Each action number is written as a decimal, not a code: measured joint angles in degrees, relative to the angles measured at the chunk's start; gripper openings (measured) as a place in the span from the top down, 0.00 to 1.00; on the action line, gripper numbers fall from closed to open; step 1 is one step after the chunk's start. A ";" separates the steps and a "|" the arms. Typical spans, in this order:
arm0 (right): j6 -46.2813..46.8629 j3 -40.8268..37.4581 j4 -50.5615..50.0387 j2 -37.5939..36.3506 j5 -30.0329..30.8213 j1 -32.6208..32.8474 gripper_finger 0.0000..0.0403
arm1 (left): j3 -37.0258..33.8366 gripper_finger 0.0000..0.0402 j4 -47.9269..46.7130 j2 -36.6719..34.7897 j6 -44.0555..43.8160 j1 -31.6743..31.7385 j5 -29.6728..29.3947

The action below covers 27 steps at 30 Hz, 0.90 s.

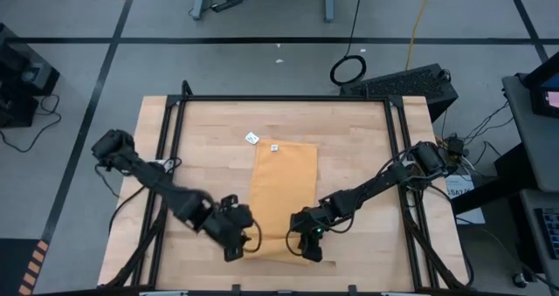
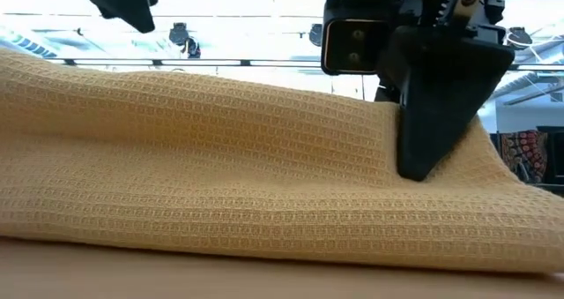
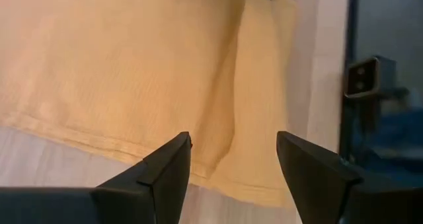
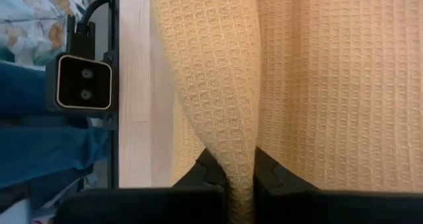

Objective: Roll towel into tight, uniform cylinder
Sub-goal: Roll the orange towel

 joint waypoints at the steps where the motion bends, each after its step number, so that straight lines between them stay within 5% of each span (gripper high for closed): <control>1: 0.70 0.00 0.07 0.00 0.00 0.00 0.99 | 0.00 0.43 -0.05 0.45 -1.54 -1.42 -2.42; 10: 4.61 0.02 0.42 0.00 -1.90 0.04 0.99 | -0.04 0.43 3.62 4.79 -15.28 -12.19 -17.42; 14: 4.23 0.04 0.48 0.00 -1.94 0.04 0.99 | -0.02 0.43 11.20 8.08 -2.50 -15.82 -22.30; 20: 3.89 0.04 0.55 0.00 -2.93 0.04 0.99 | -0.02 0.43 22.00 16.24 18.27 -17.68 -21.87; 27: 5.15 0.04 0.53 0.00 -3.19 0.07 0.99 | -0.02 0.43 19.67 19.88 21.48 -15.08 -21.47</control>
